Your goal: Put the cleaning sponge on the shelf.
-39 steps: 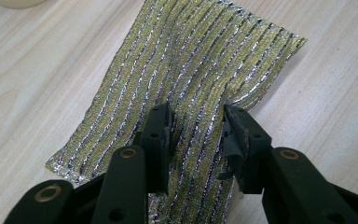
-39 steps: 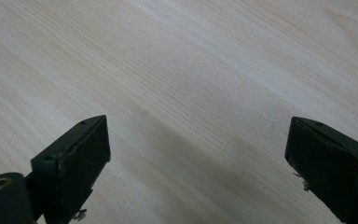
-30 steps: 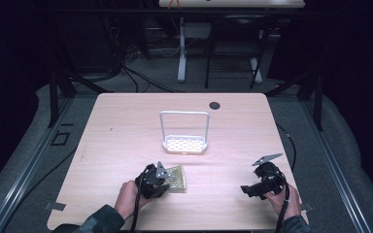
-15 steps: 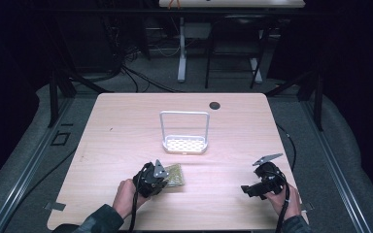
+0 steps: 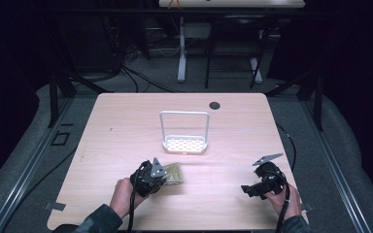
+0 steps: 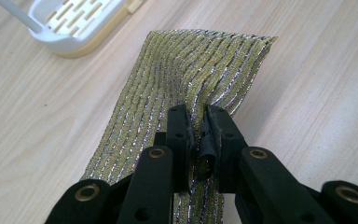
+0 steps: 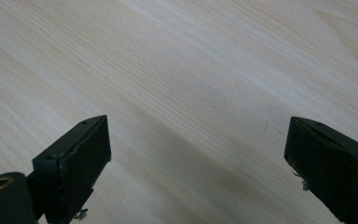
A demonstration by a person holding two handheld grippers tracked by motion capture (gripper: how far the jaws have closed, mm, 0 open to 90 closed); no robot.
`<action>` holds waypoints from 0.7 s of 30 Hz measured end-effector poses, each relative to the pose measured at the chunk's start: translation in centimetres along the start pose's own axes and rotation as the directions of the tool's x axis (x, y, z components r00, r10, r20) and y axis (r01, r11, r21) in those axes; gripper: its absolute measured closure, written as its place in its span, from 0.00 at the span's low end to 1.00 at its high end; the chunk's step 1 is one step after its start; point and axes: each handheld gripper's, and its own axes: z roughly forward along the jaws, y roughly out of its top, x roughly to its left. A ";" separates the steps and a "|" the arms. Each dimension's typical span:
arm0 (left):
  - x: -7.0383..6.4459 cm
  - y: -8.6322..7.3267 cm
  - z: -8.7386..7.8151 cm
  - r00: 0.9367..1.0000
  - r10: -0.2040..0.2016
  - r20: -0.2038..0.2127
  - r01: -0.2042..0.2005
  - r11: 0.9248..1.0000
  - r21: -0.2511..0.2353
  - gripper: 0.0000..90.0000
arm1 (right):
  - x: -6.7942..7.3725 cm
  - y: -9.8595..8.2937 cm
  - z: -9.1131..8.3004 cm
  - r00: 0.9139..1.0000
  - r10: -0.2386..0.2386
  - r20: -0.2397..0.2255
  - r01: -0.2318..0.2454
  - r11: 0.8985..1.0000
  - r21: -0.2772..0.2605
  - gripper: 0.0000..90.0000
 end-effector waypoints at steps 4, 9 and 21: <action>0.2 0.2 -0.4 1.000 0.001 -0.010 -0.001 1.000 -0.010 0.89 | 0.0 0.0 0.0 1.000 0.002 0.002 -0.002 1.000 0.001 0.07; 0.3 0.3 -0.7 1.000 0.005 -0.015 -0.005 1.000 -0.014 0.89 | 0.0 0.0 0.0 1.000 0.003 0.000 -0.003 1.000 -0.001 0.07; 0.7 0.9 -1.5 1.000 0.012 -0.024 -0.013 0.999 -0.032 0.89 | 0.0 0.0 0.1 1.000 -0.004 0.006 0.004 1.000 0.001 0.07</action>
